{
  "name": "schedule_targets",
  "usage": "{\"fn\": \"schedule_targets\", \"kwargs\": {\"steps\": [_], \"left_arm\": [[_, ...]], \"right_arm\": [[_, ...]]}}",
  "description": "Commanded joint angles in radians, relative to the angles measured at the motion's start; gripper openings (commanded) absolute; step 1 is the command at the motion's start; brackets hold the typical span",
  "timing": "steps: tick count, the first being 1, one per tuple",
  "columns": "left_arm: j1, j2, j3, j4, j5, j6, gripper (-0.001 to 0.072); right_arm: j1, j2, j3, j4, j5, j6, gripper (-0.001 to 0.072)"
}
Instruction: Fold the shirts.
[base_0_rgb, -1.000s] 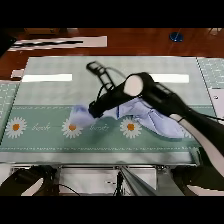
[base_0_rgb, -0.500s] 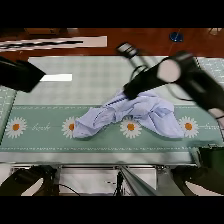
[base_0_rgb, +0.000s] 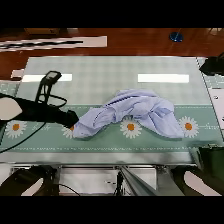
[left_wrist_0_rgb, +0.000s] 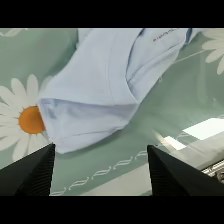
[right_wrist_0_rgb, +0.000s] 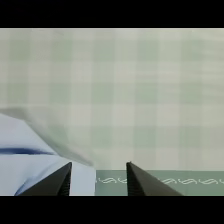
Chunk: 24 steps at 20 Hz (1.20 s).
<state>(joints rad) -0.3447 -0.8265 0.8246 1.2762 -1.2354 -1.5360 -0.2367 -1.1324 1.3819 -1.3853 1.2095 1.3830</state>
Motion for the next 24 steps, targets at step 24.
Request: {"fn": "schedule_targets", "kwargs": {"steps": [24], "left_arm": [[0.349,-0.437,-0.316,-0.864,0.202,0.460,0.0705]], "right_arm": [[-0.098,-0.102,-0.001,0.095,-0.002,-0.035,0.0429]]}}
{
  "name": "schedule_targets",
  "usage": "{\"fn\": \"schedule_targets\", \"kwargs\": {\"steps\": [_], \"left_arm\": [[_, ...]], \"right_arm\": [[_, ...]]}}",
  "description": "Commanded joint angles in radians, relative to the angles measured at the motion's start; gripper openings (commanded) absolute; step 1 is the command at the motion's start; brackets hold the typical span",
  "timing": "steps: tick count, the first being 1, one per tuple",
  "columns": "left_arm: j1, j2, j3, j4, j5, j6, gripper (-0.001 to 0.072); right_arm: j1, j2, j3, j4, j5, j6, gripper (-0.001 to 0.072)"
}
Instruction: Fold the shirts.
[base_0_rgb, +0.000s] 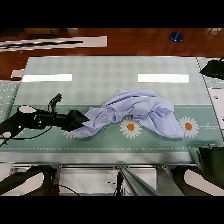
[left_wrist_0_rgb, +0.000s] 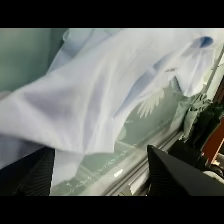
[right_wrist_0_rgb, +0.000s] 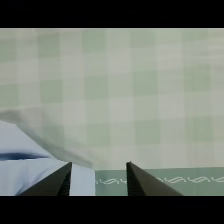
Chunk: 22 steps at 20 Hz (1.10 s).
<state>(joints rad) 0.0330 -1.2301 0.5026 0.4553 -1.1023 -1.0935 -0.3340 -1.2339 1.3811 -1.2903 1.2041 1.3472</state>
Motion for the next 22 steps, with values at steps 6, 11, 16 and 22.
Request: {"fn": "schedule_targets", "kwargs": {"steps": [6,11,16,22], "left_arm": [[-0.106,-0.108,0.058,-0.195,0.092,0.070,0.0313],[-0.109,-0.111,0.096,-0.205,0.012,0.107,0.0027],[-0.095,-0.111,0.095,-0.202,-0.056,0.118,0.0026],[-0.087,-0.111,0.095,-0.202,-0.070,0.143,0.0026]], "right_arm": [[-0.001,-0.001,0.000,-0.002,0.006,0.001,0.0429],[-0.002,-0.008,0.000,-0.076,0.035,0.001,0.0429],[-0.002,-0.100,-0.017,-0.054,0.101,-0.029,0.0567],[-0.002,-0.185,-0.185,-0.024,0.111,-0.057,0.0567]]}}
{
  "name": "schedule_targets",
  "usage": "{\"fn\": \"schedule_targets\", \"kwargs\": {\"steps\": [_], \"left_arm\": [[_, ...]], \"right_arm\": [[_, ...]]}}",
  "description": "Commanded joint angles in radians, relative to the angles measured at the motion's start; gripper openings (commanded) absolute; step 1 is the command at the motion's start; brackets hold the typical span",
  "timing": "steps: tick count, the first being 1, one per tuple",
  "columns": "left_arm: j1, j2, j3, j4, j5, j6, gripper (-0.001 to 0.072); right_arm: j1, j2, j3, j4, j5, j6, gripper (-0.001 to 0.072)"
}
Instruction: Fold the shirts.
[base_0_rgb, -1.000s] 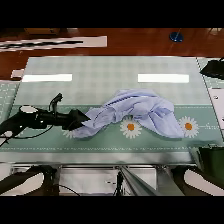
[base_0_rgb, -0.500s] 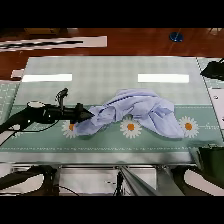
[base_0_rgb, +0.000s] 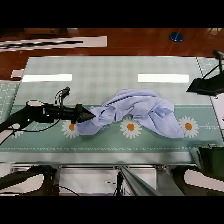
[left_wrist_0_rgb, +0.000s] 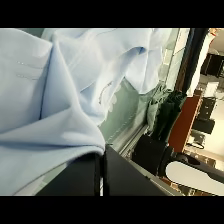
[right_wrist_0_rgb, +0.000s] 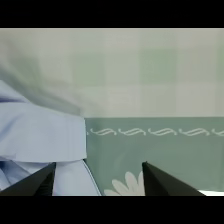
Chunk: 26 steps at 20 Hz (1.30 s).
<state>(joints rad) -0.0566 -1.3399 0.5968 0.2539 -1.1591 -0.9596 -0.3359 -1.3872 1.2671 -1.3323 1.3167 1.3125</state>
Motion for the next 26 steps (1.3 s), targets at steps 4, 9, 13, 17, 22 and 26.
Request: {"fn": "schedule_targets", "kwargs": {"steps": [4,9,13,17,22,26], "left_arm": [[0.002,-0.001,0.001,0.000,-0.013,0.010,0.0026],[0.002,-0.001,0.001,0.000,-0.013,0.010,0.0027],[0.002,-0.001,0.001,0.000,-0.018,0.010,0.0026],[0.002,-0.001,0.001,-0.001,-0.024,0.010,0.0026],[0.002,0.000,0.002,-0.001,-0.026,0.010,0.0026],[0.003,0.031,0.107,-0.001,-0.114,0.035,0.0025]], "right_arm": [[0.000,-0.035,-0.179,0.129,-0.120,-0.066,0.0533],[0.000,-0.102,-0.216,0.281,-0.159,-0.077,0.0534],[0.001,-0.169,-0.216,0.356,-0.167,-0.076,0.0533],[0.001,-0.227,-0.216,0.394,-0.162,-0.056,0.0390],[0.000,-0.232,-0.206,0.571,-0.150,-0.151,0.0034],[0.000,-0.158,-0.082,0.624,-0.026,-0.193,0.0034]]}}
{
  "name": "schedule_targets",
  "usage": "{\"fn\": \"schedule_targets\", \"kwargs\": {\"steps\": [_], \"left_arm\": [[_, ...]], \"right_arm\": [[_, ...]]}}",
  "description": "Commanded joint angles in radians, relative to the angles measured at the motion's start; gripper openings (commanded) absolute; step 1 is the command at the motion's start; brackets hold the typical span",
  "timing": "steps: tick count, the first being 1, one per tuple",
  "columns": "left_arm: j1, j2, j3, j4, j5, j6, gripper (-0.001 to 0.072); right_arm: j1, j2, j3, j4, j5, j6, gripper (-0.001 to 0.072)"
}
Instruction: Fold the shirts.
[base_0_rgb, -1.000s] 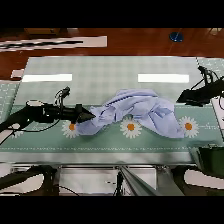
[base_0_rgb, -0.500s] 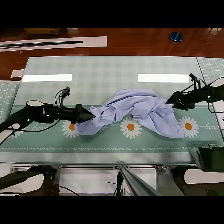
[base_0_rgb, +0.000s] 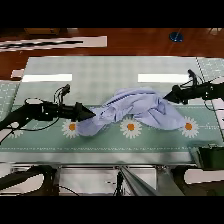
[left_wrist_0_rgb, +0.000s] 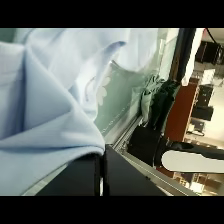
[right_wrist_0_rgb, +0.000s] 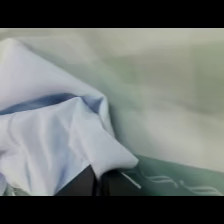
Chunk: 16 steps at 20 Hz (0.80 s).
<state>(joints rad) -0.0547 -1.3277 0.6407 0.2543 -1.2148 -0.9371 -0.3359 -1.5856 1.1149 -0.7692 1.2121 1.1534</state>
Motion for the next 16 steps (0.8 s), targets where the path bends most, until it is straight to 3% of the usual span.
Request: {"fn": "schedule_targets", "kwargs": {"steps": [1,5,11,16], "left_arm": [[0.007,0.037,0.125,-0.002,-0.089,0.008,0.0024],[0.089,0.154,0.435,-0.002,-0.126,-0.061,0.0024],[0.282,0.305,0.945,-0.001,-0.121,-0.179,0.0025],[0.394,0.435,1.133,-0.001,-0.122,-0.268,0.0025]], "right_arm": [[0.000,0.075,0.117,0.064,0.098,-0.033,0.0034],[0.000,0.255,0.327,0.063,0.104,-0.001,0.0034],[0.000,0.507,0.539,0.048,-0.016,0.116,0.0034],[0.000,0.704,0.573,-0.003,-0.030,0.209,0.0034]]}}
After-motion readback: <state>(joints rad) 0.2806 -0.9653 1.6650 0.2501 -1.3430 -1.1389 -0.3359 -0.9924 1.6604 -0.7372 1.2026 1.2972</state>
